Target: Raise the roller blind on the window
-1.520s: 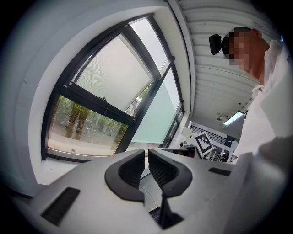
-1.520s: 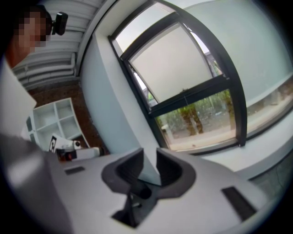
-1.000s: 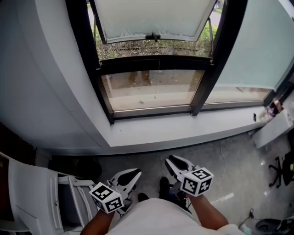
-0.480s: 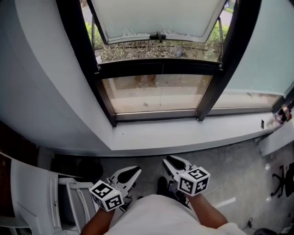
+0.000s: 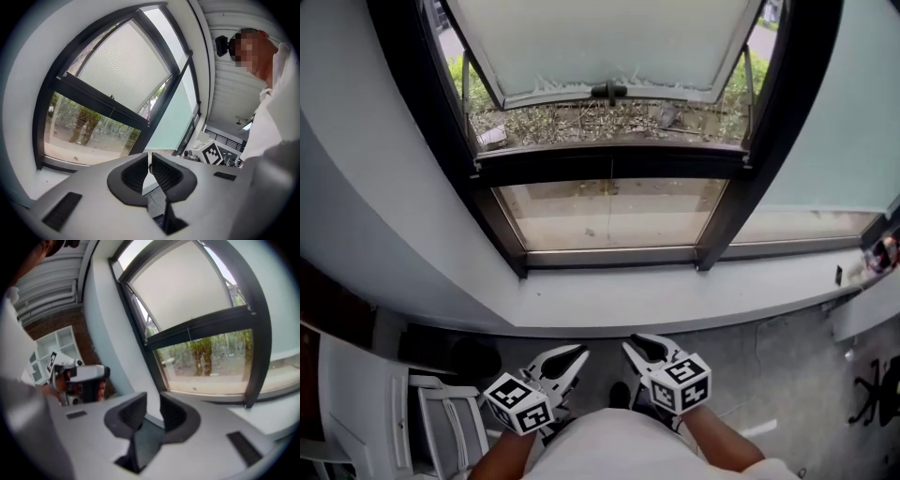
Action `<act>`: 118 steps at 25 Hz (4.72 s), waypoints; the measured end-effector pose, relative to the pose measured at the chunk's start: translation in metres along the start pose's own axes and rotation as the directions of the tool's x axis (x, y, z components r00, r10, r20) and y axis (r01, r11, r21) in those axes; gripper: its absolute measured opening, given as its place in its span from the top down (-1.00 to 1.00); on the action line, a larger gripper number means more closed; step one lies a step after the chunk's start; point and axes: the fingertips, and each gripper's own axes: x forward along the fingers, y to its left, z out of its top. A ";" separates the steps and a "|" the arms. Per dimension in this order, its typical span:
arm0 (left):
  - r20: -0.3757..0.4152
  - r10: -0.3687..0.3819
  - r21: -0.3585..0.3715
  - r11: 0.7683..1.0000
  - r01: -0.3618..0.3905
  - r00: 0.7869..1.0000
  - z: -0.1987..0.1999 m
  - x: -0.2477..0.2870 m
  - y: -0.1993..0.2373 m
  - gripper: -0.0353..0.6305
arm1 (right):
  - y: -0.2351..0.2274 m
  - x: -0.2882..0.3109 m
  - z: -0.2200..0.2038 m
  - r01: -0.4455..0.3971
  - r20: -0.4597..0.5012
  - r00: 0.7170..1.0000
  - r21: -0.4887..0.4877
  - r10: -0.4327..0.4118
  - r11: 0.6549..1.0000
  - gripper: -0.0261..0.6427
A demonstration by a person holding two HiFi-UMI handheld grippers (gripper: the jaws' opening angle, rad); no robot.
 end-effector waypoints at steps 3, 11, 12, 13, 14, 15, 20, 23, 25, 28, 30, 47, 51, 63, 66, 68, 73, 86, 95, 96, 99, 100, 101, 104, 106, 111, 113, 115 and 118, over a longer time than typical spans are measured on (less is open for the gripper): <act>0.008 0.008 0.008 1.000 -0.008 1.000 0.006 0.018 0.000 0.76 | -0.019 -0.001 0.006 -0.001 -0.004 1.000 -0.029 0.001 1.000 0.68; 0.001 0.049 0.050 0.998 -0.049 0.999 0.019 0.032 0.020 0.76 | -0.041 0.014 0.029 0.002 0.004 1.000 -0.034 -0.002 0.999 0.68; -0.002 0.050 0.057 0.997 -0.050 0.999 0.021 0.033 0.024 0.76 | -0.042 0.016 0.031 0.004 0.004 1.000 -0.034 -0.004 0.999 0.68; -0.004 0.049 0.063 0.997 -0.048 0.999 0.023 0.034 0.029 0.76 | -0.043 0.019 0.034 0.009 0.006 1.000 -0.034 -0.009 0.999 0.68; -0.006 0.046 0.067 0.997 -0.045 0.999 0.026 0.036 0.034 0.76 | -0.045 0.023 0.037 0.016 0.011 1.000 -0.034 -0.015 0.999 0.68; -0.008 0.041 0.071 0.997 -0.041 0.999 0.028 0.038 0.039 0.76 | -0.047 0.027 0.041 0.025 0.017 1.000 -0.034 -0.024 0.999 0.68; -0.026 0.007 0.088 0.996 -0.005 1.000 0.044 0.047 0.064 0.76 | -0.056 0.044 0.059 0.075 0.040 0.996 -0.016 -0.075 0.997 0.68; -0.033 -0.011 0.105 0.994 0.014 0.999 0.058 0.051 0.079 0.76 | -0.060 0.055 0.073 0.101 0.053 0.993 -0.006 -0.101 0.995 0.68; -0.037 -0.020 0.112 0.993 0.024 0.999 0.066 0.052 0.091 0.76 | -0.061 0.066 0.081 0.116 0.060 0.991 0.002 -0.116 0.993 0.68; -0.038 -0.033 0.119 0.992 0.037 0.999 0.077 0.051 0.109 0.76 | -0.060 0.082 0.092 0.130 0.066 0.989 0.004 -0.130 0.992 0.68; -0.038 -0.042 0.122 0.991 0.047 0.998 0.083 0.050 0.120 0.76 | -0.058 0.093 0.097 0.140 0.071 0.988 0.004 -0.140 0.990 0.68; -0.061 -0.053 0.214 0.975 0.065 0.997 0.119 0.087 0.168 0.76 | -0.091 0.130 0.152 0.200 0.094 0.977 -0.058 -0.194 0.978 0.68; -0.056 -0.030 0.241 0.970 0.042 0.998 0.126 0.106 0.171 0.76 | -0.108 0.128 0.169 0.202 0.098 0.977 -0.110 -0.191 0.973 0.68; -0.054 0.027 0.379 0.925 -0.005 0.998 0.155 0.143 0.183 0.75 | -0.147 0.132 0.207 0.230 0.112 0.971 -0.215 -0.210 0.949 0.68; -0.056 0.037 0.412 0.911 -0.011 0.998 0.163 0.149 0.187 0.72 | -0.154 0.133 0.218 0.249 0.120 0.967 -0.250 -0.225 0.936 0.68; -0.055 0.043 0.433 0.901 -0.015 0.998 0.169 0.153 0.189 0.70 | -0.159 0.134 0.227 0.261 0.124 0.964 -0.276 -0.235 0.925 0.68; -0.060 0.060 0.487 0.873 -0.024 0.996 0.184 0.164 0.195 0.67 | -0.168 0.137 0.245 0.289 0.131 0.957 -0.339 -0.259 0.895 0.67; -0.108 0.163 0.711 0.703 -0.038 0.981 0.210 0.191 0.220 0.50 | -0.195 0.147 0.286 0.353 0.125 0.930 -0.558 -0.345 0.751 0.55; -0.148 0.248 0.815 0.579 -0.024 0.957 0.216 0.214 0.242 0.41 | -0.218 0.161 0.304 0.381 0.115 0.887 -0.730 -0.447 0.567 0.51; -0.157 0.257 0.828 0.561 -0.015 0.954 0.215 0.217 0.244 0.41 | -0.221 0.163 0.306 0.382 0.115 0.881 -0.748 -0.459 0.543 0.51; -0.177 0.281 0.860 0.510 0.009 0.943 0.212 0.225 0.249 0.41 | -0.230 0.167 0.311 0.384 0.117 0.866 -0.778 -0.486 0.497 0.51; -0.180 0.288 0.868 0.497 0.014 0.941 0.212 0.227 0.251 0.41 | -0.232 0.168 0.313 0.383 0.115 0.863 -0.784 -0.491 0.489 0.51; -0.180 0.293 0.874 0.485 0.016 0.939 0.213 0.229 0.252 0.41 | -0.234 0.169 0.313 0.378 0.111 0.862 -0.789 -0.494 0.483 0.51; -0.173 0.310 0.889 0.458 0.012 0.935 0.218 0.233 0.255 0.41 | -0.236 0.174 0.311 0.358 0.099 0.859 -0.818 -0.502 0.451 0.51; -0.163 0.322 0.897 0.442 0.004 0.933 0.222 0.235 0.257 0.41 | -0.237 0.175 0.309 0.348 0.104 0.849 -0.847 -0.519 0.401 0.51; -0.163 0.368 0.917 0.399 0.003 0.916 0.229 0.245 0.264 0.41 | -0.244 0.181 0.304 0.291 0.117 0.801 -0.933 -0.587 0.212 0.51; -0.180 0.387 0.915 0.402 0.009 0.904 0.227 0.247 0.269 0.41 | -0.245 0.184 0.302 0.271 0.124 0.789 -0.949 -0.602 0.161 0.51; -0.185 0.402 0.920 0.391 0.014 0.897 0.226 0.248 0.272 0.41 | -0.246 0.185 0.301 0.256 0.130 0.784 -0.959 -0.607 0.126 0.51; -0.182 0.444 0.944 0.328 0.030 0.878 0.227 0.250 0.275 0.41 | -0.248 0.185 0.302 0.214 0.132 0.769 -0.975 -0.626 0.057 0.51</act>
